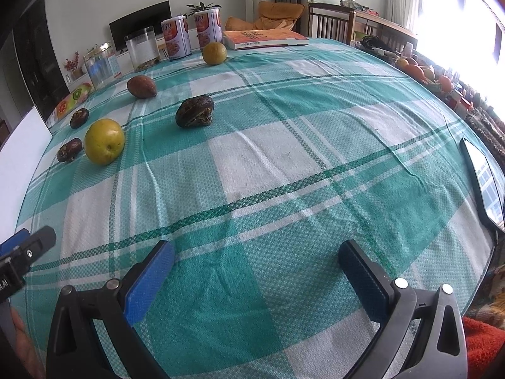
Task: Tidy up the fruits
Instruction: 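Grasp the dark passion fruit with the left tool while the right tool grasps the yellow citrus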
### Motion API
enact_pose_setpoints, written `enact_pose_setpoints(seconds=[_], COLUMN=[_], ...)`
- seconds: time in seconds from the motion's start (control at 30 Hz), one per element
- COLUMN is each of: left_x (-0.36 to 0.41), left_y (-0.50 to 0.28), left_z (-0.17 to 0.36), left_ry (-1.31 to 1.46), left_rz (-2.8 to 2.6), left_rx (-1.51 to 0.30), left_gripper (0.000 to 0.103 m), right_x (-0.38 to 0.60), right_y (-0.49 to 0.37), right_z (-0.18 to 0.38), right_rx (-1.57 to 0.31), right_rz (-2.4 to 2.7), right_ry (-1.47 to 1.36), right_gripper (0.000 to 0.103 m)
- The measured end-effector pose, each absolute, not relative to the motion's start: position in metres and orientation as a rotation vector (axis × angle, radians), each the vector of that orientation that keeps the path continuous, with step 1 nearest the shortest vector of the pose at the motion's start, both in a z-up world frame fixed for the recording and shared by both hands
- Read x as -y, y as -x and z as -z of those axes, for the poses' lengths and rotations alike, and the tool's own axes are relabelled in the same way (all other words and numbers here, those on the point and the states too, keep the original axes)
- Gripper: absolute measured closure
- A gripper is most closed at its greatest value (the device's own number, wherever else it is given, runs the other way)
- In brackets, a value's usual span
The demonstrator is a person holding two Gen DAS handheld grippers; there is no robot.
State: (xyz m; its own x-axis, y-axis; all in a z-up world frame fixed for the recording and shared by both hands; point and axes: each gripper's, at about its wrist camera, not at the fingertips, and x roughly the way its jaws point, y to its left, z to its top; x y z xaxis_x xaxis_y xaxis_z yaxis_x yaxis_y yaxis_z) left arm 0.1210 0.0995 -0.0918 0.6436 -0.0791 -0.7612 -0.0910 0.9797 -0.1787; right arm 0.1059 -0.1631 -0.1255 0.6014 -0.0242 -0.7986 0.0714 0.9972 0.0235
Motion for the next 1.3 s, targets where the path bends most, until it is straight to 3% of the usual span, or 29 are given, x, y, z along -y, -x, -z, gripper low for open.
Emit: enact_pose_setpoints(seconds=[0.33,0.4,0.43,0.47,0.77,1.03,1.13,1.2,1.3], left_x=[-0.130,-0.128,-0.127,-0.127,-0.121,-0.125,-0.127,-0.131,-0.145], left_y=[-0.219,-0.228,-0.230,-0.231,-0.160,-0.080,-0.055,-0.040,-0.022], left_z=[0.109,0.112,0.111,0.111,0.086,0.041,0.023,0.011,-0.004], left_ry=[0.309,0.275,0.255,0.256,0.300,0.350,0.349,0.350,0.352], left_rz=[-0.154,-0.163,-0.165,-0.136,-0.061,0.041,0.082,0.103,0.108], left_rx=[-0.932,-0.929,-0.914,-0.906,-0.867,-0.843,-0.824,-0.812,-0.791], left_gripper=[0.005,0.018,0.033,0.059,0.058,0.058,0.058,0.058,0.058], right_x=[0.161,0.161,0.161,0.161,0.169,0.055,0.028,0.021,0.031], right_y=[-0.107,-0.107,-0.107,-0.107,-0.108,-0.193,-0.227,-0.235,-0.227], right_z=[0.125,0.125,0.125,0.125,0.107,0.081,0.101,0.113,0.112], right_rx=[-0.925,-0.925,-0.925,-0.925,-0.881,-0.918,-1.008,-1.063,-1.063], right_rz=[0.055,0.056,0.056,0.056,-0.167,-0.393,-0.375,-0.355,-0.335], right_ry=[-0.044,-0.044,-0.044,-0.044,-0.250,-0.042,0.020,0.051,0.008], right_gripper=[0.000,0.000,0.000,0.000,0.000,0.003,0.012,0.051,0.053])
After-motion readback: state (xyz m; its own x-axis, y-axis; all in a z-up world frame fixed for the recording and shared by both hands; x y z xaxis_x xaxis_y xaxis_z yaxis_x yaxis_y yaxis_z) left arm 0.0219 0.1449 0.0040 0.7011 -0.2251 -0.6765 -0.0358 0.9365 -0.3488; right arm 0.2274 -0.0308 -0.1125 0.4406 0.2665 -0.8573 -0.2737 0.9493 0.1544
